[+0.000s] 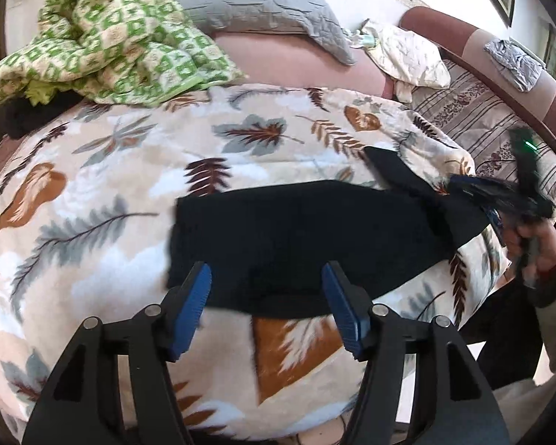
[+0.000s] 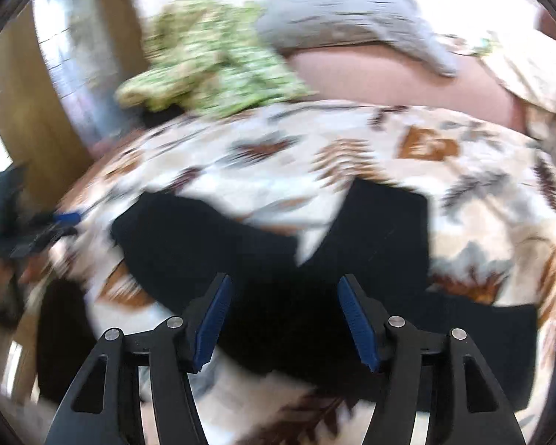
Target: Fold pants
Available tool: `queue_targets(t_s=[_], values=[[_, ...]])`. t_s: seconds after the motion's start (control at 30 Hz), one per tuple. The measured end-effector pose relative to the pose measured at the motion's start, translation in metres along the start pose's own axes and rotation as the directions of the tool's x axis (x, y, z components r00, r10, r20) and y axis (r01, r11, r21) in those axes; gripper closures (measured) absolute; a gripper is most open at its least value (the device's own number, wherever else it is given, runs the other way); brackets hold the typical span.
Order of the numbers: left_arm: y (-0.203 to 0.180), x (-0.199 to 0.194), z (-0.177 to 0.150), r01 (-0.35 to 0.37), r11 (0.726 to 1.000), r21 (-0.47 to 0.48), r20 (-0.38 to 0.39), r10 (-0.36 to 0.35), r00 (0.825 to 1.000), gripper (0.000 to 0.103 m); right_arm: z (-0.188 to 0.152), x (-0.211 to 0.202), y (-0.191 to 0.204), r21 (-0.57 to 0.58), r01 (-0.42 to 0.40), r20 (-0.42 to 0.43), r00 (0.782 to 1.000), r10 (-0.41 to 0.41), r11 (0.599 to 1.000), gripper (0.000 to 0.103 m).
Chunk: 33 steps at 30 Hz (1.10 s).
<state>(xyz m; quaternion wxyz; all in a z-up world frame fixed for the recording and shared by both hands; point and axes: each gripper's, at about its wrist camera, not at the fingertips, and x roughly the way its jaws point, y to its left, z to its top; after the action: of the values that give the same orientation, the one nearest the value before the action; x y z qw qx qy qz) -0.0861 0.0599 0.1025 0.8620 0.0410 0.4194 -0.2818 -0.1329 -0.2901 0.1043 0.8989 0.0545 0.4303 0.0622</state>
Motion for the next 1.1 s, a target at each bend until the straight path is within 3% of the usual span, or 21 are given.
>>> queue_targets(t_s=[0.13, 0.3, 0.33, 0.4, 0.43, 0.47, 0.63, 0.7, 0.8, 0.9, 1.03, 1.1], values=[[-0.024, 0.029, 0.006, 0.002, 1.0, 0.02, -0.022, -0.002, 1.0, 0.041, 0.033, 0.065, -0.01, 0.044, 0.158, -0.125, 0.981, -0.152, 0.986, 0.041], [-0.052, 0.067, 0.006, 0.018, 1.0, 0.025, -0.059, -0.017, 0.998, 0.041, 0.044, 0.131, -0.016, 0.059, 0.21, -0.239, 0.952, -0.19, 0.976, 0.041], [-0.056, 0.072, 0.006, 0.019, 0.999, 0.032, -0.068, -0.017, 0.998, 0.041, 0.042, 0.135, -0.015, 0.041, 0.226, -0.238, 0.948, -0.21, 0.973, 0.046], [-0.064, 0.077, 0.003, 0.011, 0.999, 0.048, -0.072, -0.008, 0.997, 0.041, 0.042, 0.134, -0.018, 0.008, 0.259, -0.199, 0.947, -0.252, 0.966, 0.074], [-0.066, 0.079, 0.001, 0.005, 0.998, 0.06, -0.074, -0.001, 0.997, 0.041, 0.043, 0.126, -0.026, 0.038, 0.227, -0.192, 0.957, -0.216, 0.973, 0.095], [-0.067, 0.08, 0.0, 0.004, 0.998, 0.064, -0.077, 0.001, 0.997, 0.041, 0.045, 0.118, -0.033, 0.082, 0.186, -0.183, 0.968, -0.169, 0.979, 0.099], [-0.062, 0.077, 0.0, 0.025, 0.999, 0.022, -0.078, -0.023, 0.997, 0.041, 0.043, 0.023, -0.066, 0.199, 0.117, -0.005, 0.993, -0.118, 0.973, 0.1], [-0.06, 0.077, 0.0, 0.029, 1.0, 0.002, -0.077, -0.029, 0.997, 0.041, 0.021, -0.035, -0.087, 0.244, 0.112, 0.085, 0.987, -0.137, 0.963, 0.099], [-0.06, 0.079, -0.002, 0.027, 0.999, -0.02, -0.074, -0.029, 0.997, 0.041, -0.017, -0.083, -0.118, 0.332, 0.102, 0.13, 0.98, -0.153, 0.938, 0.099], [-0.063, 0.082, -0.004, 0.024, 0.999, -0.023, -0.086, -0.026, 0.996, 0.041, -0.061, -0.087, -0.147, 0.385, 0.186, 0.026, 0.977, -0.213, 0.904, 0.099], [-0.07, 0.083, -0.006, 0.01, 1.0, -0.005, -0.092, -0.011, 0.996, 0.041, -0.112, -0.064, -0.169, 0.444, 0.191, -0.114, 0.981, -0.157, 0.876, 0.098], [-0.071, 0.082, -0.006, 0.005, 1.0, -0.002, -0.093, -0.005, 0.996, 0.041, -0.124, -0.059, -0.17, 0.442, 0.239, -0.15, 0.97, -0.191, 0.865, 0.087]])
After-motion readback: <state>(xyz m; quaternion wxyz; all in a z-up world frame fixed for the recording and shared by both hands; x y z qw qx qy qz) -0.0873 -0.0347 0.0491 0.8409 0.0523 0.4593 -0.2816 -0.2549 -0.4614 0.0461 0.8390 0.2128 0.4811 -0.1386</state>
